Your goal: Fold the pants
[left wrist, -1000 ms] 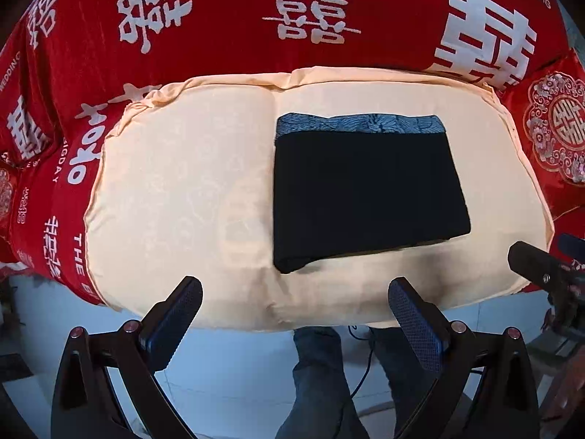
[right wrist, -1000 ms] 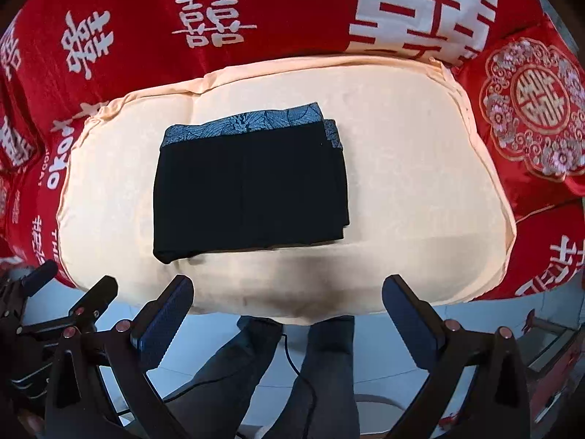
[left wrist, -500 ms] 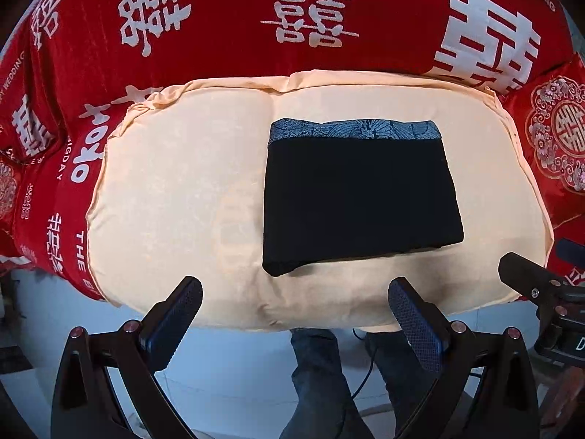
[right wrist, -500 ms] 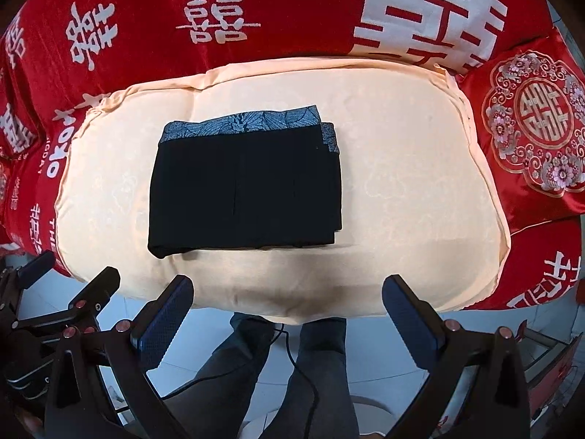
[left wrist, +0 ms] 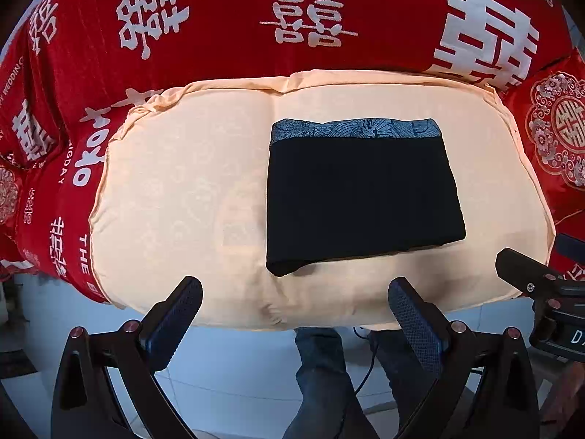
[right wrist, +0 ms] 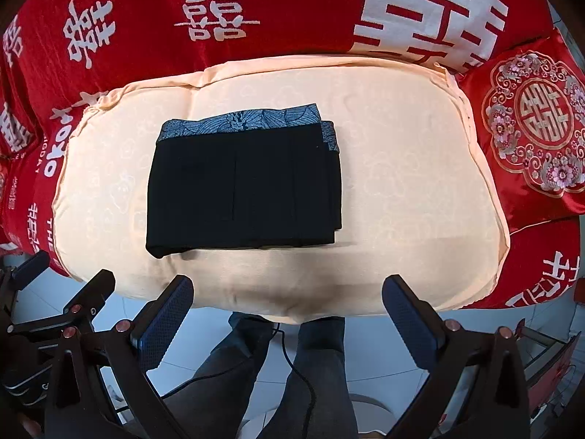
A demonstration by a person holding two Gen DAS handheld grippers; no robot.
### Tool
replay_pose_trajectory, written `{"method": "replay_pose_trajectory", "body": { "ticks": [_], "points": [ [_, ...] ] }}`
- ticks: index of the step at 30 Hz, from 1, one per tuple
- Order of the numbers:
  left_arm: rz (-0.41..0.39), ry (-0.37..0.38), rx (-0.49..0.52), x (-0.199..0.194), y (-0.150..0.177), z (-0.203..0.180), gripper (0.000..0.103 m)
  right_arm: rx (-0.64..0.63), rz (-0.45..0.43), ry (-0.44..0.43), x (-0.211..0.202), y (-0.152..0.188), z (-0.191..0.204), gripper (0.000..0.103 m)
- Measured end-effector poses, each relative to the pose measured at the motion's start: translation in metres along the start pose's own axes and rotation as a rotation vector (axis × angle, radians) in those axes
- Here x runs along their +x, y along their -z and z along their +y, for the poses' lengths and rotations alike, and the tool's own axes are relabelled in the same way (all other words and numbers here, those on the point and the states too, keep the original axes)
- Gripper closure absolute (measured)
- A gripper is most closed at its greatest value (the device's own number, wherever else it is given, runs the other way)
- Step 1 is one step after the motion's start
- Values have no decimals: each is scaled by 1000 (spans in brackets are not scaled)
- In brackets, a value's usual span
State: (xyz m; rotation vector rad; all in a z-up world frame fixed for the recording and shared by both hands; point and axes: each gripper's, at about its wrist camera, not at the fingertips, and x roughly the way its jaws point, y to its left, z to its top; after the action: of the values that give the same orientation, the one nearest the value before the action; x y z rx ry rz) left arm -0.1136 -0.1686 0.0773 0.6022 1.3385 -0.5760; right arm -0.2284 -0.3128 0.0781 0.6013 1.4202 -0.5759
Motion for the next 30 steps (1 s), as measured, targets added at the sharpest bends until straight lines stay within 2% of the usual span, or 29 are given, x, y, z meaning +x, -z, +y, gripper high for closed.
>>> {"method": "replay_pose_trajectory", "body": {
  "ticks": [30],
  "points": [
    [-8,-18,19,0,-1,-3,1,-11,-2,6,-1,-3,2,0]
  ]
}}
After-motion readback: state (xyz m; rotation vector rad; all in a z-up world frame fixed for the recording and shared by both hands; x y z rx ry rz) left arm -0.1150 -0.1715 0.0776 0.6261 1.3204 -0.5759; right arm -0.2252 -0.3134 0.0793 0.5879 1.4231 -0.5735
